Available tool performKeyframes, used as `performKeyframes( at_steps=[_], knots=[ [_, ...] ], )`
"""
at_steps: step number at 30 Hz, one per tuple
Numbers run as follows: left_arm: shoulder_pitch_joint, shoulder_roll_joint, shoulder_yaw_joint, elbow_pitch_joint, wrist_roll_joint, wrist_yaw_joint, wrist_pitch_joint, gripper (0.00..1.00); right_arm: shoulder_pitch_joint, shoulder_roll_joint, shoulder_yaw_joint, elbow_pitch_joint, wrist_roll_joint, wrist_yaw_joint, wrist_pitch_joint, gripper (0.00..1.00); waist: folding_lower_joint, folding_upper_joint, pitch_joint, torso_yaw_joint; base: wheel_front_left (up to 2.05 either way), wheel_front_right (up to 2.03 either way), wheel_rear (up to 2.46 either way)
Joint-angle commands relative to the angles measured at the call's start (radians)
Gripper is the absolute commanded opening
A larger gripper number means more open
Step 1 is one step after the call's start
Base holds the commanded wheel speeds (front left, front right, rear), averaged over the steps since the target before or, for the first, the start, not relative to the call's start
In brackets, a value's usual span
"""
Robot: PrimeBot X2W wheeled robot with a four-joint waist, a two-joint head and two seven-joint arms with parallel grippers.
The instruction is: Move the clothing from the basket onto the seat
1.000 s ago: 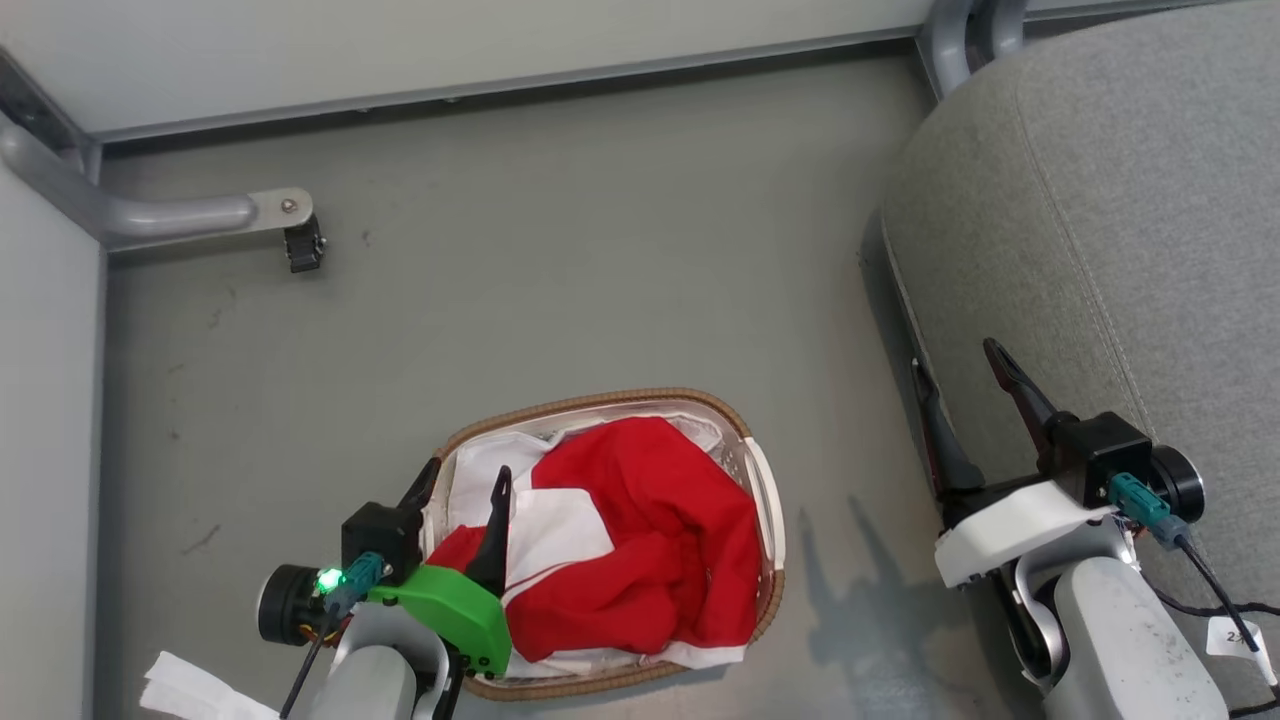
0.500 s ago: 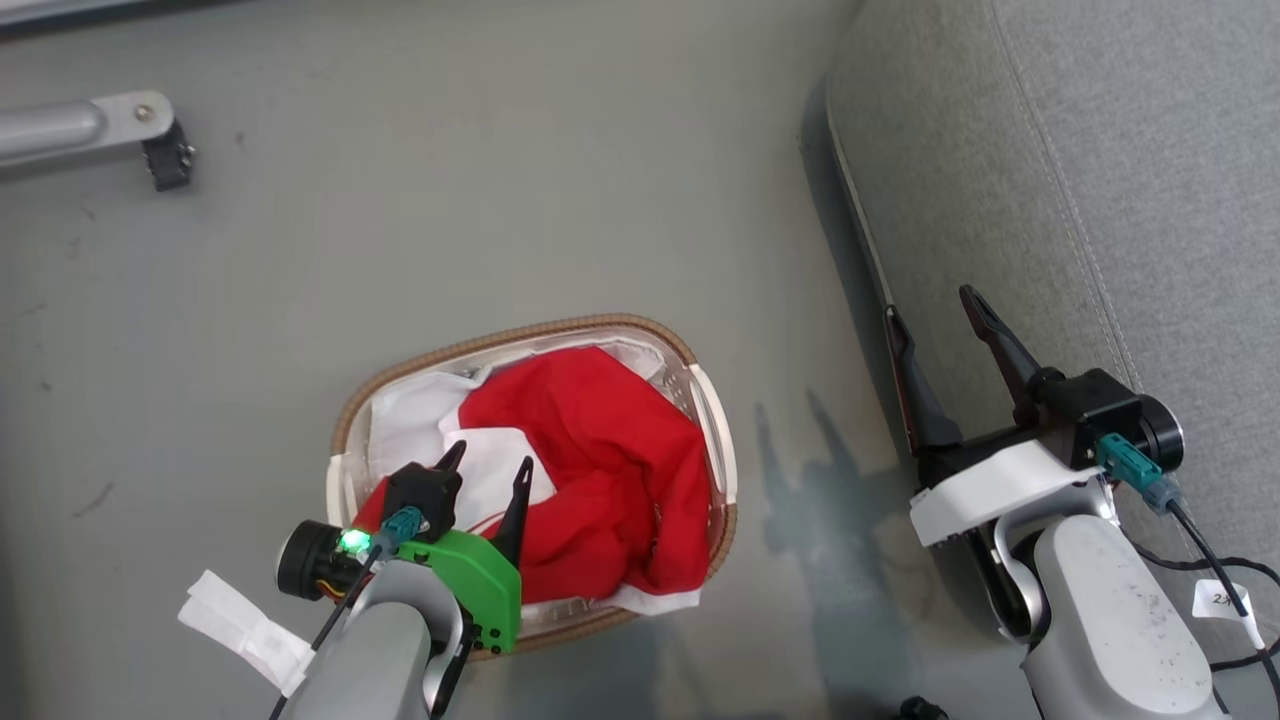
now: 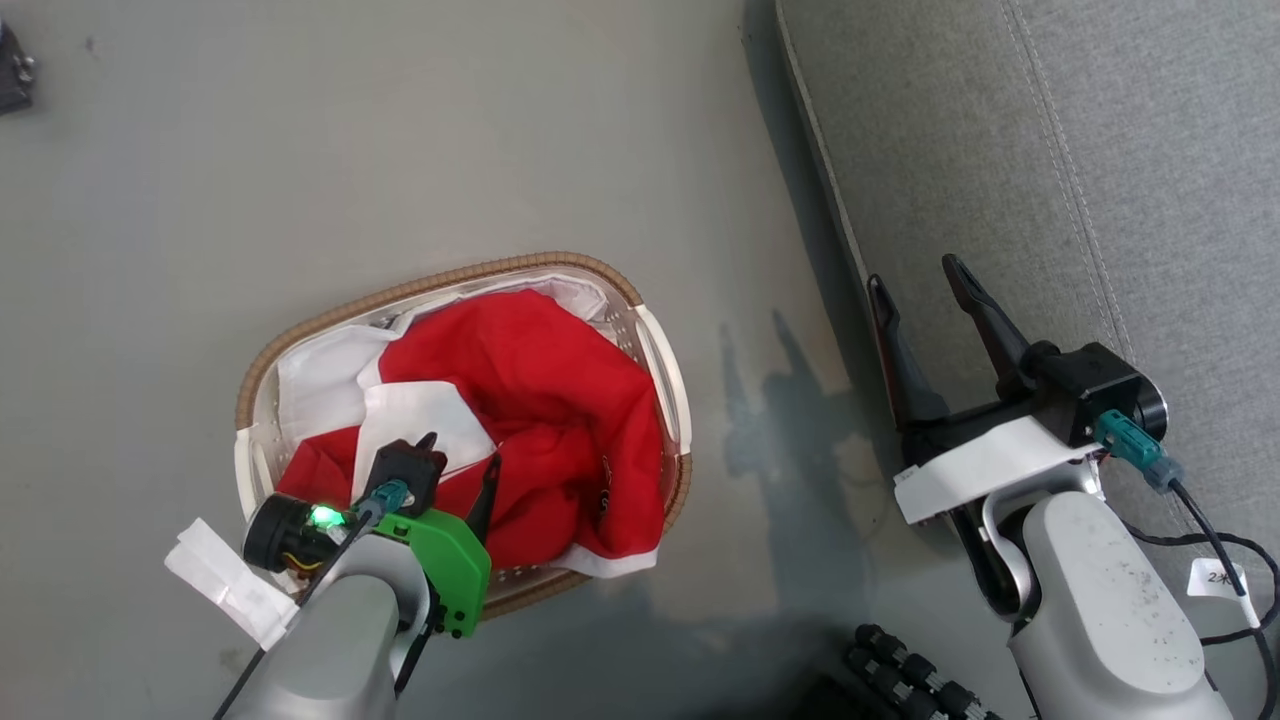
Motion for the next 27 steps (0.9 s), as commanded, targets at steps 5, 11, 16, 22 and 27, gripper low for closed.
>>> performKeyframes(
  at_steps=[5, 11, 16, 22, 27],
  knots=[
    [-0.054, 0.029, -0.047, 0.037, -0.016, 0.0, -0.001, 1.0, -0.025, 0.0, 0.014, -0.014, 0.026, -0.001, -0.005, 1.0, -0.0001, 0.0, 0.074, -0.049, 0.0, 0.0, 0.0],
    [-0.086, 0.034, -0.109, 0.079, -0.036, 0.0, -0.001, 1.0, -0.032, 0.0, 0.035, -0.019, 0.043, -0.001, -0.005, 1.0, -0.0001, 0.0, 0.103, -0.064, 0.0, 0.0, 0.0],
    [-0.117, 0.045, -0.189, 0.131, -0.031, 0.0, -0.001, 1.0, -0.043, 0.0, 0.051, -0.021, 0.058, -0.001, -0.005, 1.0, -0.0001, 0.0, 0.125, -0.075, 0.0, 0.0, 0.0],
    [-0.157, 0.057, -0.276, 0.185, -0.047, 0.0, 0.007, 1.0, -0.052, 0.0, 0.057, -0.028, 0.07, -0.001, -0.005, 1.0, -0.0001, 0.0, 0.147, -0.084, 0.0, 0.0, 0.0],
    [-0.184, 0.064, -0.307, 0.223, -0.061, 0.0, 0.033, 1.0, -0.056, 0.0, 0.059, -0.033, 0.081, -0.001, -0.005, 1.0, -0.0001, 0.0, 0.16, -0.088, 0.0, 0.0, 0.0]
  ],
)
